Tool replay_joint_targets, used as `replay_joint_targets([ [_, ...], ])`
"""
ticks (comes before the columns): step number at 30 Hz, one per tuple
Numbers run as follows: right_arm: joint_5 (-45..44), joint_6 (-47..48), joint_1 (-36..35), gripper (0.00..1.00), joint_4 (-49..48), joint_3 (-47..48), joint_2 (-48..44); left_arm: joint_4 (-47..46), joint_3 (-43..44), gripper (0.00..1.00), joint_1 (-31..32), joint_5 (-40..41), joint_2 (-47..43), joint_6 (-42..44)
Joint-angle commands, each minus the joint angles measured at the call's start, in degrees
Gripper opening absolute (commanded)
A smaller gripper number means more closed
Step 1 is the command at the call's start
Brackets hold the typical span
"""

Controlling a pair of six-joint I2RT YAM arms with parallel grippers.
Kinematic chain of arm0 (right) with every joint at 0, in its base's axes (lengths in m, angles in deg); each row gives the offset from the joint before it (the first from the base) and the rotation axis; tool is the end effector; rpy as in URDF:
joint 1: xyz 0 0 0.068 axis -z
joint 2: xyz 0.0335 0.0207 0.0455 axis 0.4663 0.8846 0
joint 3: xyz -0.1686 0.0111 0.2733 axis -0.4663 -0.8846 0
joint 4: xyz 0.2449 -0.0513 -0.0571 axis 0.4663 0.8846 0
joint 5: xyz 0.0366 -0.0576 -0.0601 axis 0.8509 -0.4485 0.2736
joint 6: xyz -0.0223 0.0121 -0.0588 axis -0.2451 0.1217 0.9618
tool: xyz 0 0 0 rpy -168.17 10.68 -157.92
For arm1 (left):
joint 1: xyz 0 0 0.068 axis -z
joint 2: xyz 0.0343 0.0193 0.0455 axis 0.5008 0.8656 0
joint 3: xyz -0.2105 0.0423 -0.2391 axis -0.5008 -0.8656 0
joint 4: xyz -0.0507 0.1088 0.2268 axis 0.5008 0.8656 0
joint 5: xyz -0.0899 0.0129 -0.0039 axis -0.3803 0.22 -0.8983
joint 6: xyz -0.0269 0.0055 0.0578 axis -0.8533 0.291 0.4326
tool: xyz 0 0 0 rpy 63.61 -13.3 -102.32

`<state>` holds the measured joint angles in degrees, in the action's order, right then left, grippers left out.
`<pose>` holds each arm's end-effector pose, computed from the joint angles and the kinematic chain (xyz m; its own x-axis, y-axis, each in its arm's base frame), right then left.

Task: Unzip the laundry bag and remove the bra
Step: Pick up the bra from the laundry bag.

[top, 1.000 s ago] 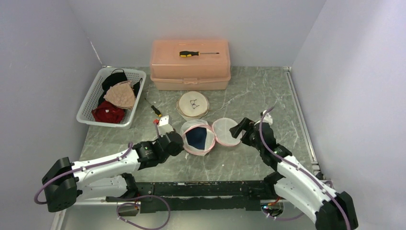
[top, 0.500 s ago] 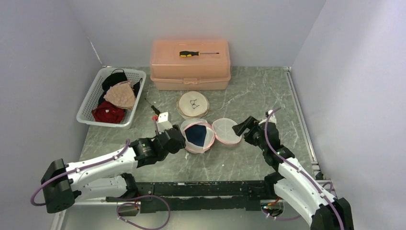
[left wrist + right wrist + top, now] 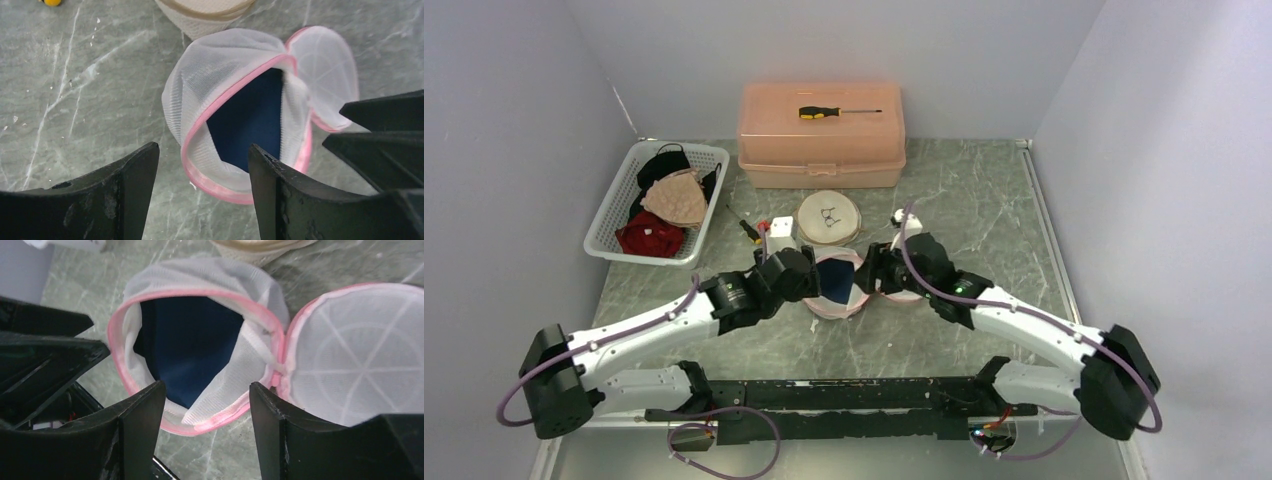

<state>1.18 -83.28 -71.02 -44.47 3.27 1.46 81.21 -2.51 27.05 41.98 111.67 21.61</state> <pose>0.1624 0.1546 0.2835 -0.6786 0.1405 -0.7209 -0.3850 0.7678 0.5121 0.1345 -0.1597 0.3108 -0.6115 -0.2294 -0.7573 0.0586 0.9413 -0.3324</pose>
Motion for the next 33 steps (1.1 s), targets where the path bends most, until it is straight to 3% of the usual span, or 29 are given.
replay_joint_targets([
  [1,0.5,3.4,-3.4,0.62,-4.5,5.4,5.0,-2.2,0.6,0.69,-3.1,-5.3,3.4,2.3],
  [4,0.5,3.9,-4.6,0.58,-5.6,6.8,8.7,-4.8,-0.8,0.62,-5.0,-8.1,4.3,3.1],
  [11,0.3,5.4,-5.6,0.57,-6.1,9.9,15.9,-4.3,-3.2,0.31,-8.6,-8.8,7.0,1.2],
  [12,-0.1,5.5,-5.6,0.57,-5.6,10.5,17.4,-4.8,-3.8,0.26,-9.2,-9.3,7.5,0.9],
  [14,-1.0,5.6,-5.7,0.57,-4.7,11.2,19.0,-5.0,-4.8,0.06,-10.1,-10.3,8.6,0.0],
  [15,-1.4,5.6,-5.7,0.57,-4.4,11.2,19.5,-4.9,-5.1,0.03,-10.5,-10.6,9.1,-0.7],
  [25,-10.9,5.0,-5.7,0.56,4.3,11.4,19.5,-2.0,-7.8,0.03,-10.5,-11.1,3.6,-1.4],
  [33,-9.5,4.7,-6.3,0.57,3.9,8.2,14.5,-2.8,-8.3,0.03,-10.5,-14.9,1.3,-0.6],
])
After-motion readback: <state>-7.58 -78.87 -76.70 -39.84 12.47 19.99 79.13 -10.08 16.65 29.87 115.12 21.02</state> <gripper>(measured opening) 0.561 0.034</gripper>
